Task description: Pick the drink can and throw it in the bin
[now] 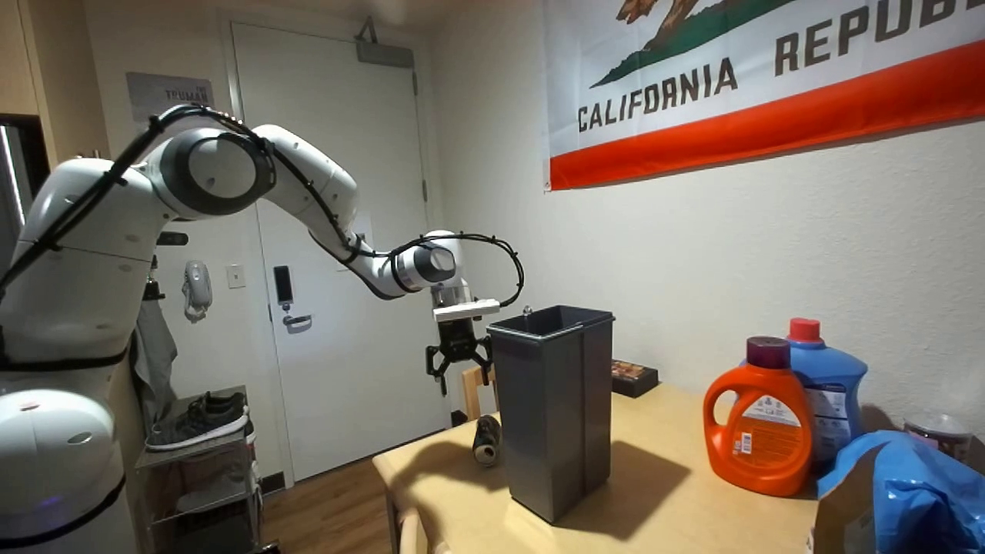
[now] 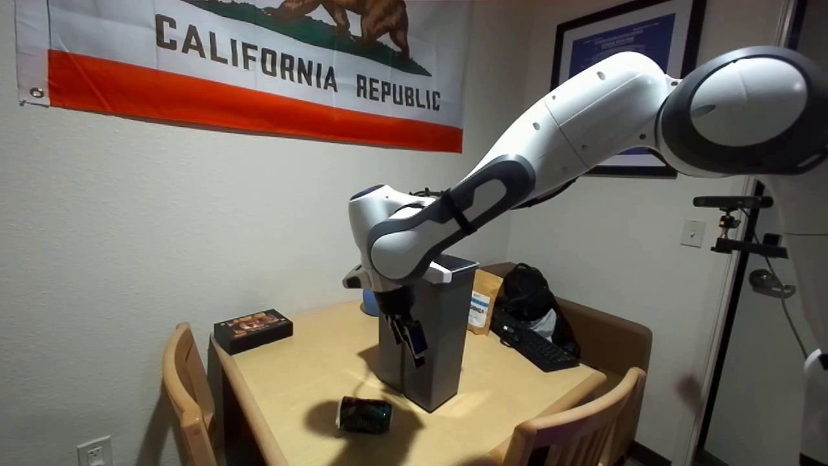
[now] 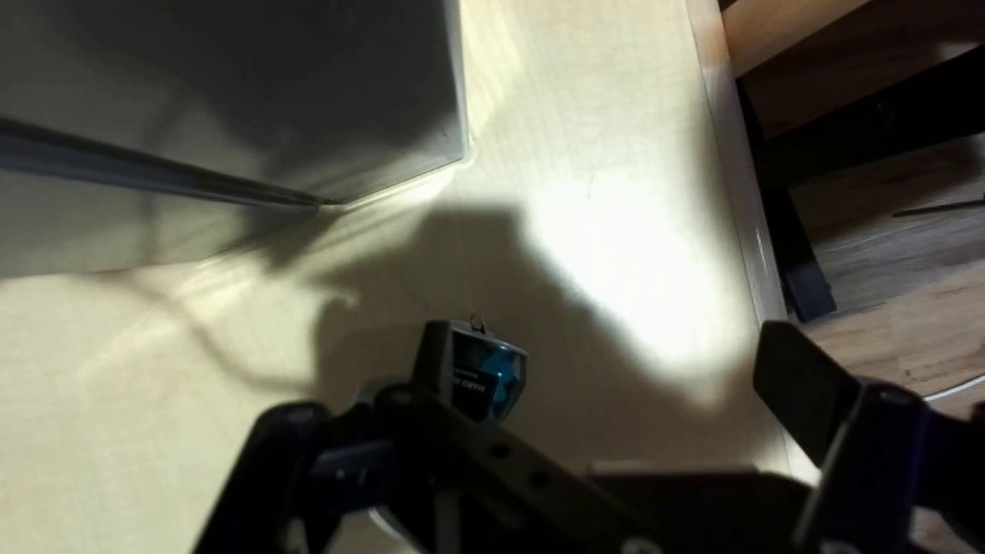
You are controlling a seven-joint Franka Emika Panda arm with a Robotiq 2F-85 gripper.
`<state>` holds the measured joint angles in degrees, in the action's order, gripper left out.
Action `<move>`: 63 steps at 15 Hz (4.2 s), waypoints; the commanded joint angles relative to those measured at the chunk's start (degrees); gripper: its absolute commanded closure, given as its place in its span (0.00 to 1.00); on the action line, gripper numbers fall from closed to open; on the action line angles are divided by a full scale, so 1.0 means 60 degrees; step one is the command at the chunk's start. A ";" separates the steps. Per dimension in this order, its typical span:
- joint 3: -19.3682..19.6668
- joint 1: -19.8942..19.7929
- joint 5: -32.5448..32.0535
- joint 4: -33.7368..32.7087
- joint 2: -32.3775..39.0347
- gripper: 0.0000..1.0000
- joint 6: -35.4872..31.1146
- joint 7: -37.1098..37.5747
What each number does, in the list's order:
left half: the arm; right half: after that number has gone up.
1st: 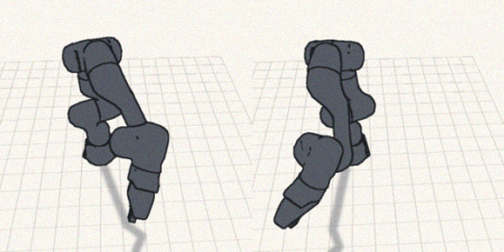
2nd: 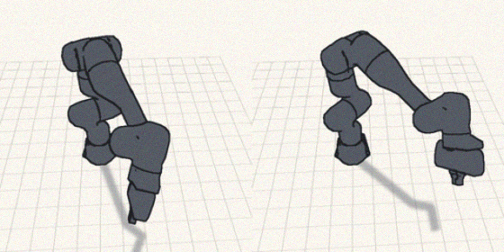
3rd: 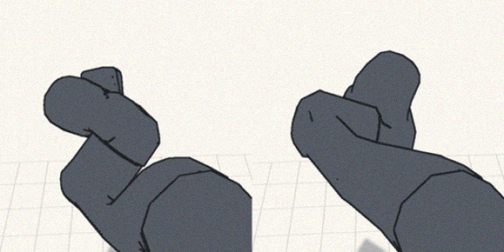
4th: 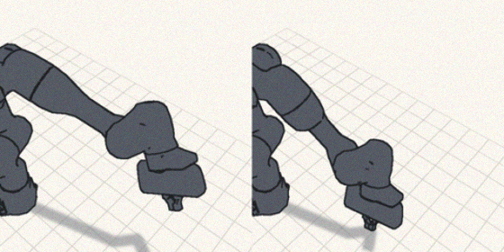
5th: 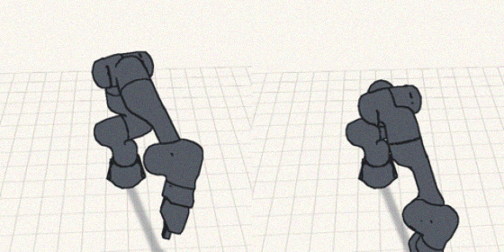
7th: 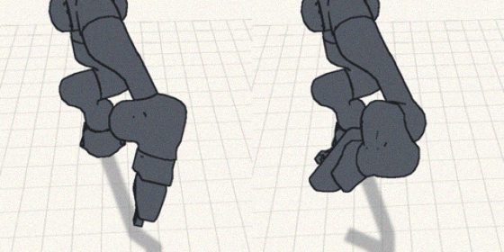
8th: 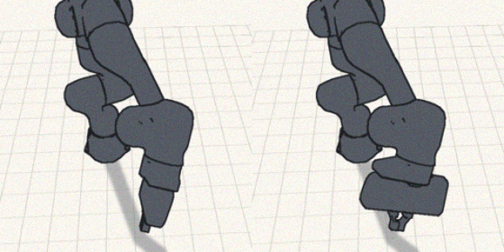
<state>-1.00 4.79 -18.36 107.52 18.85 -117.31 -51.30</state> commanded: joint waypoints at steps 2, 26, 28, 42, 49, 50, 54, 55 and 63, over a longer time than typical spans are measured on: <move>-0.0230 -0.0198 -0.0070 -0.0021 0.0028 0.00 0.0040 0.0047; -0.0698 -0.1018 0.2323 -0.2939 0.3561 0.00 -0.1912 -0.1837; -0.0501 -0.0792 0.1830 -0.3033 0.3632 0.00 -0.1967 -0.1469; -0.0249 0.0219 -0.0617 -0.3342 0.3717 0.00 -0.1003 0.0062; -0.0556 -0.0001 -0.0185 -0.3618 0.4208 0.00 -0.0867 -0.0177; -0.0587 -0.0022 -0.0150 -0.3668 0.4322 0.00 -0.0914 -0.0165; -0.0674 -0.0144 0.0085 -0.3966 0.4810 0.25 -0.1125 -0.0100; -0.0659 -0.0146 0.0102 -0.4030 0.4885 0.28 -0.1173 -0.0065; -0.0490 -0.0036 -0.0095 -0.4194 0.4629 0.88 -0.1631 0.0295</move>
<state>-4.03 4.42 -18.66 82.24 48.04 -125.66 -51.33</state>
